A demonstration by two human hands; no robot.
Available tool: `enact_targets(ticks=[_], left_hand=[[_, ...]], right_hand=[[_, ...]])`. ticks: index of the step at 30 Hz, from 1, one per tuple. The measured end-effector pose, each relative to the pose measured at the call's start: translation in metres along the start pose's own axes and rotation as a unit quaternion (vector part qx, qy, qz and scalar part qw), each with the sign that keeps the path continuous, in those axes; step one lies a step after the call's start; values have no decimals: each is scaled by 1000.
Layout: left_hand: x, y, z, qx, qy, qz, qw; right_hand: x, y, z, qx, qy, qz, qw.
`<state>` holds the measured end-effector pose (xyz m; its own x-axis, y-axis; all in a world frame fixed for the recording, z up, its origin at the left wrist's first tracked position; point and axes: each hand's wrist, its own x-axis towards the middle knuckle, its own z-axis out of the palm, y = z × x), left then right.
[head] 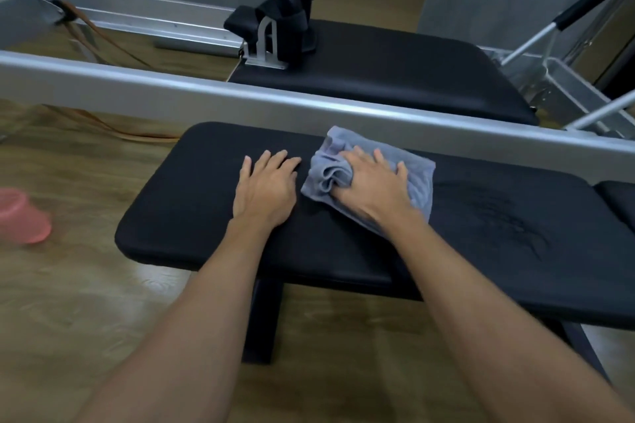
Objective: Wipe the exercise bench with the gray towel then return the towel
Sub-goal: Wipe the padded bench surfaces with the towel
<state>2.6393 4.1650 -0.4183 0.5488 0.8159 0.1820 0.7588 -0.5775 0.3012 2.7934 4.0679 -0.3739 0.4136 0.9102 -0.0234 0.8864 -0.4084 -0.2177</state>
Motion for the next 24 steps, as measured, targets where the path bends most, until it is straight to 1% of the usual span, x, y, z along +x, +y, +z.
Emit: enact_targets(ticks=[3, 6, 8, 11, 13, 15, 18, 19, 22, 24], left_hand=[[1, 0, 2, 3, -4, -1, 1000], [2, -4, 5, 6, 5, -1, 1000], [3, -5, 6, 6, 12, -4, 1000], [1, -4, 6, 8, 10, -7, 1000], [0, -3, 4, 9, 6, -10, 1000], [-1, -1, 2, 8, 4, -10, 1000], [-1, 0, 1, 7, 4, -11, 1000], [-1, -1, 0, 8, 6, -10, 1000], [0, -2, 2, 8, 6, -6, 1000], [0, -3, 3, 8, -1, -9, 1000]], right_hand=[[53, 8, -5, 32, -2, 27, 999], [75, 6, -9, 35, -3, 51, 998], [61, -1, -7, 16, 17, 41, 999], [4, -6, 1, -8, 33, 15, 999], [-40, -9, 5, -24, 23, -3, 999], [-83, -9, 13, -29, -13, -9, 999], [-137, -13, 20, -47, 3, -39, 998], [-141, -11, 22, -48, 15, -41, 998], [-114, -9, 11, -11, -20, -12, 1000], [-81, -8, 9, -3, 0, -4, 1000]])
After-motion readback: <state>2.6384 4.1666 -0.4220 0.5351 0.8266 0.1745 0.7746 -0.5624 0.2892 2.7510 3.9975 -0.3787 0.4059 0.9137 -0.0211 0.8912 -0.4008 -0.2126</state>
